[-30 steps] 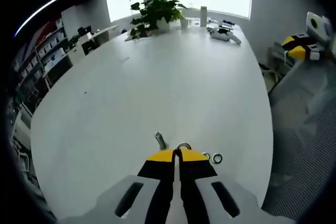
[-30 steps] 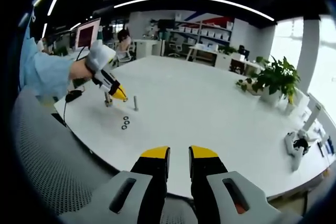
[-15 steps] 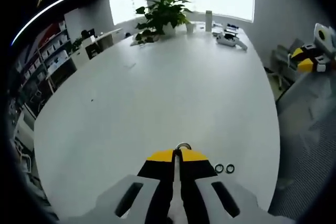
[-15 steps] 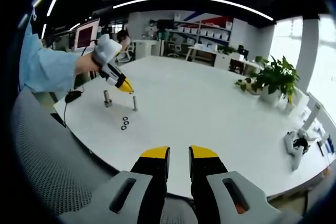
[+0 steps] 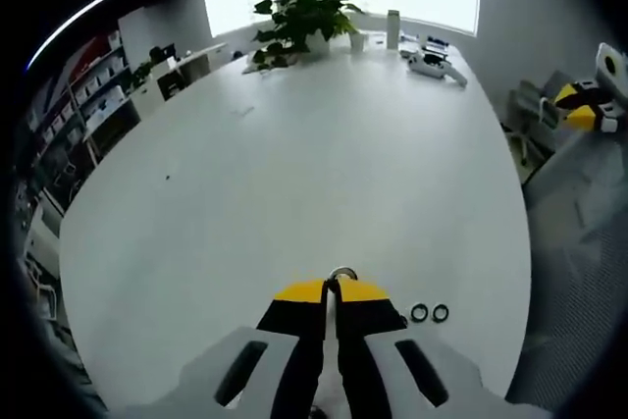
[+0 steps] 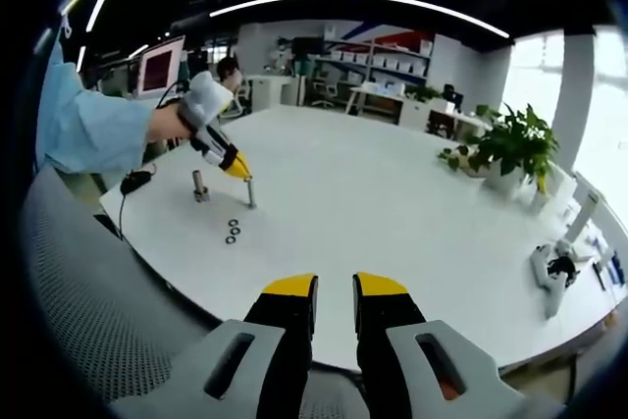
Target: Place the washer onto the threaded stud by aligning its center hole with the stud, sliding it down to the base, and recovering from edge contact or off-axis alignment until the washer reaches the visible bottom stop.
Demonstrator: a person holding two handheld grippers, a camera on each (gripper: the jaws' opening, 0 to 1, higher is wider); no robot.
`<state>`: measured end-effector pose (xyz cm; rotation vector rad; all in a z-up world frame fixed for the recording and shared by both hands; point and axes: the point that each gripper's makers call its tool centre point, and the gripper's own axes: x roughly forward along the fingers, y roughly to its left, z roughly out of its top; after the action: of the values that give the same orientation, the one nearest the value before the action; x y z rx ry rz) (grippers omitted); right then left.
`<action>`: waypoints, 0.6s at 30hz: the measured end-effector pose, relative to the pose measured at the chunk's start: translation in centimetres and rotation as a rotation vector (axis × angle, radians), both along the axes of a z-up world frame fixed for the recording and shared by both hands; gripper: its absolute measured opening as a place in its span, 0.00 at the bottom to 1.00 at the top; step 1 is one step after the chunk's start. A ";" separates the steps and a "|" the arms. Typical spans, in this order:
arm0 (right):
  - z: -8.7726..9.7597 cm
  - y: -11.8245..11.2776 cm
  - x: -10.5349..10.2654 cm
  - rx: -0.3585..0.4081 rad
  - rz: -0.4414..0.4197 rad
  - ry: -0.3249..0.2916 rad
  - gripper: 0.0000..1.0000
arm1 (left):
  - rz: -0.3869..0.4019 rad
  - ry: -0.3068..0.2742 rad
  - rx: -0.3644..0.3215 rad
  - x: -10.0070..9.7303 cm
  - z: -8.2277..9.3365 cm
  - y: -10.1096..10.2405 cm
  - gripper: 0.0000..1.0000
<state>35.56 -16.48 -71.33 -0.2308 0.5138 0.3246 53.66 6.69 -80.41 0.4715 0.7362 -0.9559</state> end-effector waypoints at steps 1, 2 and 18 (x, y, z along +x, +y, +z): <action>0.0 0.0 0.0 0.001 -0.001 0.000 0.17 | -0.001 -0.003 0.001 0.0 0.0 -0.1 0.00; 0.0 0.0 0.0 0.001 -0.001 0.000 0.17 | -0.002 -0.003 0.003 0.1 -0.1 0.0 0.00; 0.0 0.0 0.0 0.002 -0.003 0.003 0.17 | -0.007 0.019 0.007 0.0 -0.8 0.0 0.00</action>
<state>35.58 -16.52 -71.37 -0.2275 0.5163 0.3225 53.61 6.68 -81.17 0.4719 0.7554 -0.9659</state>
